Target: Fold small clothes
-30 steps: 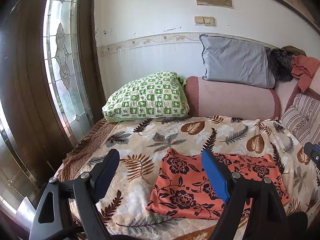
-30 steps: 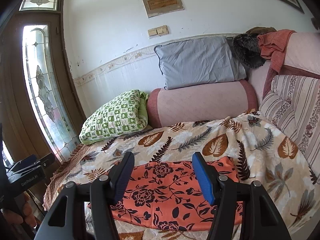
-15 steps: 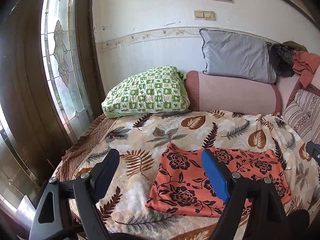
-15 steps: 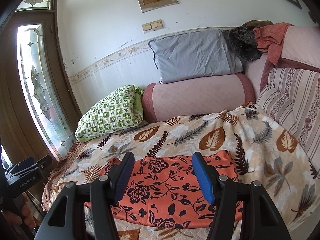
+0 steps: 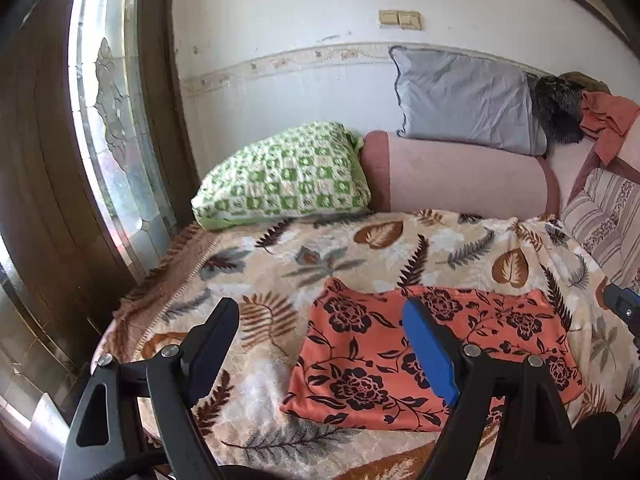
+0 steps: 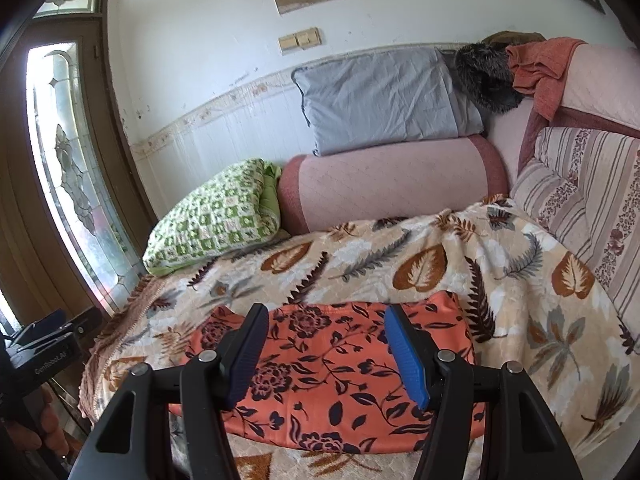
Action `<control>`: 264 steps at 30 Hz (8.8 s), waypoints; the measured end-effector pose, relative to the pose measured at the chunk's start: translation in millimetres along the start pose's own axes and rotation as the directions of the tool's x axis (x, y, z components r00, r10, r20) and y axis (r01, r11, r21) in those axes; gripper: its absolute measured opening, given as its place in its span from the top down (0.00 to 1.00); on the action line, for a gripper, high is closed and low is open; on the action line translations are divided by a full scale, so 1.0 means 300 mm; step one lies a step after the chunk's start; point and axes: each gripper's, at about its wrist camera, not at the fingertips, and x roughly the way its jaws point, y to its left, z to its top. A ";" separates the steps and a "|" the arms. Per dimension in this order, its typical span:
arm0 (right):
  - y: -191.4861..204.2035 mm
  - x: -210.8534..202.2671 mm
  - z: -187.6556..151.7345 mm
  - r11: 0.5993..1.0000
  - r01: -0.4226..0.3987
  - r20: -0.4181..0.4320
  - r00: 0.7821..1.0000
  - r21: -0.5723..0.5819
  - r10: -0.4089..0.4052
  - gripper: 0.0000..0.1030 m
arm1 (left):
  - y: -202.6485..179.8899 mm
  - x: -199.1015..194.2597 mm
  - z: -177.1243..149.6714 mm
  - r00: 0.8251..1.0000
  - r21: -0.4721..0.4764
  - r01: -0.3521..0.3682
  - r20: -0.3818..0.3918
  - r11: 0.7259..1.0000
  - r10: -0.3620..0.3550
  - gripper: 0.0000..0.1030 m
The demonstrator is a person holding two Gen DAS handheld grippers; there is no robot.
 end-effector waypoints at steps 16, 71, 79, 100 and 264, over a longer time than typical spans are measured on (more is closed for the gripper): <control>-0.450 0.418 -0.175 0.955 0.207 -0.370 0.922 0.212 -0.118 0.38 | 0.074 0.572 -0.183 0.919 0.034 -0.130 -0.372 0.991 0.133 0.13; -0.460 0.354 -0.343 0.992 0.053 -0.284 0.959 0.116 -0.018 0.32 | 0.206 0.515 -0.475 0.833 -0.627 0.069 -0.392 0.776 -0.390 0.39; -0.481 0.393 -0.344 0.988 0.023 -0.274 0.962 0.153 0.020 0.32 | 0.200 0.579 -0.432 0.876 -0.627 0.066 -0.336 0.776 -0.346 0.39; -0.561 0.384 -0.327 0.943 -0.039 -0.211 0.971 0.329 0.113 0.32 | 0.088 0.519 -0.289 0.923 -0.477 0.173 -0.227 0.862 -0.311 0.79; -0.214 0.117 0.100 0.988 -0.132 -0.297 0.943 0.083 0.151 0.35 | -0.383 0.109 0.068 0.983 0.107 0.182 -0.029 0.977 -0.180 0.21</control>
